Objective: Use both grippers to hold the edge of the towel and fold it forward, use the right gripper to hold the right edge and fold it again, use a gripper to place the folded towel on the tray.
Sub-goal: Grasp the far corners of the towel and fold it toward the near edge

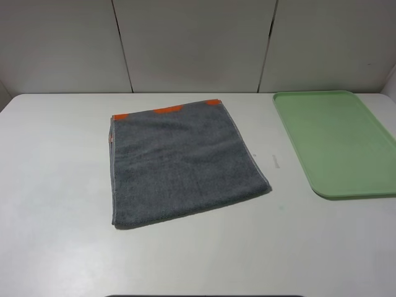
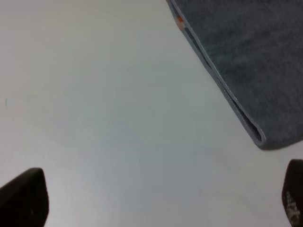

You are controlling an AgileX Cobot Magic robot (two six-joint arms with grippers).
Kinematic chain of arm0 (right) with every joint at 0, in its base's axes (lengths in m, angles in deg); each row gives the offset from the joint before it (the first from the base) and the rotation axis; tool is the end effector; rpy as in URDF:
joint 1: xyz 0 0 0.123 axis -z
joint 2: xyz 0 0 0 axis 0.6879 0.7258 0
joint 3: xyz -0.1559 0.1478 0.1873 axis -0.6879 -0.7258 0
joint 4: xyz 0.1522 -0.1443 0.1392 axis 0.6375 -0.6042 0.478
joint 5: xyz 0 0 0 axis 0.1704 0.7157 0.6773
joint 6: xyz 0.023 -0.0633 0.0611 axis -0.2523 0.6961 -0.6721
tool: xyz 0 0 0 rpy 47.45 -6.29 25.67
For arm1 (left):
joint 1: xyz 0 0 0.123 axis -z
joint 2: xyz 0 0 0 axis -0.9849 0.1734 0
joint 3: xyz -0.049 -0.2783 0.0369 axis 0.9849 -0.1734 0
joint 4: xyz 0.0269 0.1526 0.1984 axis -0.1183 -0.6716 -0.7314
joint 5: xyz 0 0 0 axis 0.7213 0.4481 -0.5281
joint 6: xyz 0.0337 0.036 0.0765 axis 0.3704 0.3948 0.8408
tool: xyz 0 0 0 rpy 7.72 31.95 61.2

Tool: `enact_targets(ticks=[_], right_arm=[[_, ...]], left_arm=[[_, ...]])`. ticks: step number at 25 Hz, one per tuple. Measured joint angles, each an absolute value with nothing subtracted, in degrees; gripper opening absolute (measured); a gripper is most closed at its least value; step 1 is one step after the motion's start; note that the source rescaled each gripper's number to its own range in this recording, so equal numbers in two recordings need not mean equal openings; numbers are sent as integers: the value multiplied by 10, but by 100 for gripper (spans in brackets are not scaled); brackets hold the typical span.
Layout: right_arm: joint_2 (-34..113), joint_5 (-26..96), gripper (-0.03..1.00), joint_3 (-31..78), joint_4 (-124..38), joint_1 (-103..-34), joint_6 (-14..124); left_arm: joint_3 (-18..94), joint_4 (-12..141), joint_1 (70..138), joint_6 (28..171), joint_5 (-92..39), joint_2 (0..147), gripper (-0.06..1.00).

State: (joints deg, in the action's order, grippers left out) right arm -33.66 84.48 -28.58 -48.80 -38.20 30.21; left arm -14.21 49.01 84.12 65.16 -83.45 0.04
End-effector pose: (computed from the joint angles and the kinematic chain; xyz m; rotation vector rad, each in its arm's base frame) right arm -0.0037 0.0026 0.2781 0.1290 2.0091 -0.0003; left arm -0.0032 0.0026 0.2712 0.0727 2.0613 -0.0078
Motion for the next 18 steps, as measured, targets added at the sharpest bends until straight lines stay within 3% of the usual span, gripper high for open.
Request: enact_targets(ticks=[18], right_arm=[[-337, 845, 100, -286, -488, -382, 302]], left_arm=[[-142, 490, 841, 652, -834, 0, 98]])
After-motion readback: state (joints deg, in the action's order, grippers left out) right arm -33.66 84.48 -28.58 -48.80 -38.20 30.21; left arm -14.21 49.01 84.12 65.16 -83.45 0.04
